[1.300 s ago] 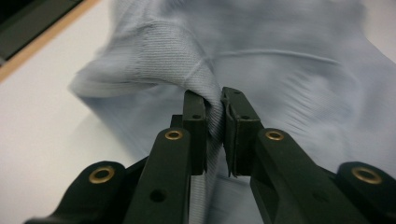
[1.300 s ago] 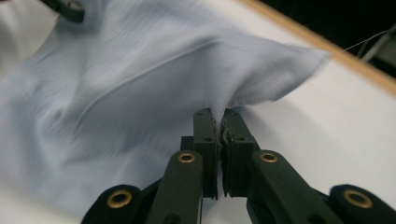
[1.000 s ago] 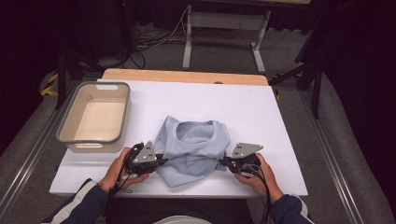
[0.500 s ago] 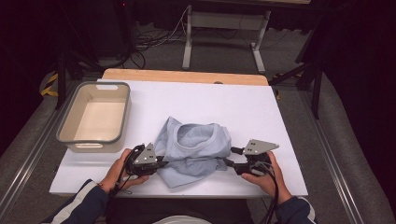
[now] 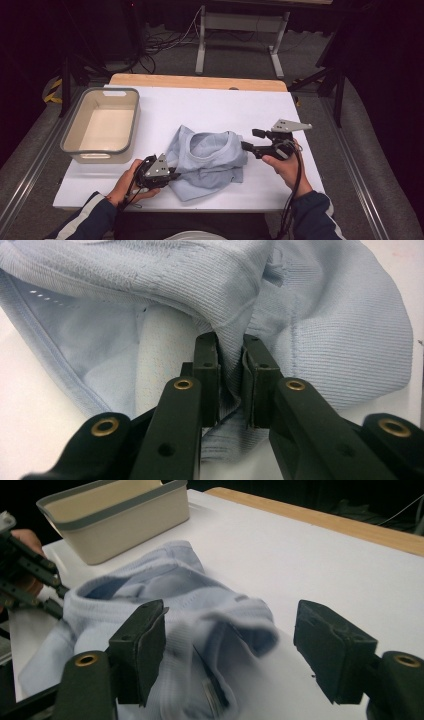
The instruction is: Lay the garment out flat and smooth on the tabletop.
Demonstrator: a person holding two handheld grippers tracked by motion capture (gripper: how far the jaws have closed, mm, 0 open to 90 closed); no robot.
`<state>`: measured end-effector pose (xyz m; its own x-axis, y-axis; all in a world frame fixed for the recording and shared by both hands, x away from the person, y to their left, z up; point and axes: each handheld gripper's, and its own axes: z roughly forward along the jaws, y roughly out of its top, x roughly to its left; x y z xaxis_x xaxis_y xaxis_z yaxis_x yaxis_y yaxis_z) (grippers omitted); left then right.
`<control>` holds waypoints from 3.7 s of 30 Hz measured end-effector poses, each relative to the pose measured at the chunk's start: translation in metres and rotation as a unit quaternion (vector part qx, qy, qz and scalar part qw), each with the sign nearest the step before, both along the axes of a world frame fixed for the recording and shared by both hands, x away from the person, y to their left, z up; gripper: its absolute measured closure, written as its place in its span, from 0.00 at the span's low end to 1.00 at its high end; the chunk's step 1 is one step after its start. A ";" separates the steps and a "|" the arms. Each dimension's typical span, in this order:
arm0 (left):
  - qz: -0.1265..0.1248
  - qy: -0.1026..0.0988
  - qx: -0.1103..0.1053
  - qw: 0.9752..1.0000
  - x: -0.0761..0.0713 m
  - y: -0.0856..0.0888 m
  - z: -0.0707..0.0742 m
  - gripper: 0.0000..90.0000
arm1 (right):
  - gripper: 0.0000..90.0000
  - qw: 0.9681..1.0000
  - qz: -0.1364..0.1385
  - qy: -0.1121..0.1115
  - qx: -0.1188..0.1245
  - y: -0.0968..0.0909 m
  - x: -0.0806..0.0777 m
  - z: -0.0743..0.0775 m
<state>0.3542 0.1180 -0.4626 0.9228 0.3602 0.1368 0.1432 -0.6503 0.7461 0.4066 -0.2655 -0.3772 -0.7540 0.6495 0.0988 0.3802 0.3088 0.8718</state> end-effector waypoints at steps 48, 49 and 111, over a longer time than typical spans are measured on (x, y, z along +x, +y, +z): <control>-0.021 0.198 -0.133 0.971 0.122 -0.033 0.028 0.54 | 0.67 0.982 0.110 -0.037 -0.152 0.047 -0.038 -0.045; -0.026 0.199 -0.129 0.971 0.121 -0.033 0.027 0.61 | 0.64 0.982 0.110 -0.038 -0.149 0.047 -0.039 -0.044; 0.028 -0.037 -0.207 0.977 0.047 0.012 0.064 0.95 | 0.97 0.994 0.037 -0.078 0.070 0.010 -0.023 0.008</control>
<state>0.4014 0.1300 -0.3983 0.8931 0.4486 0.0351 0.1049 -0.2835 0.9532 0.3834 -0.2555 -0.3687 -0.8128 0.5792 0.0615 0.2174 0.2036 0.9546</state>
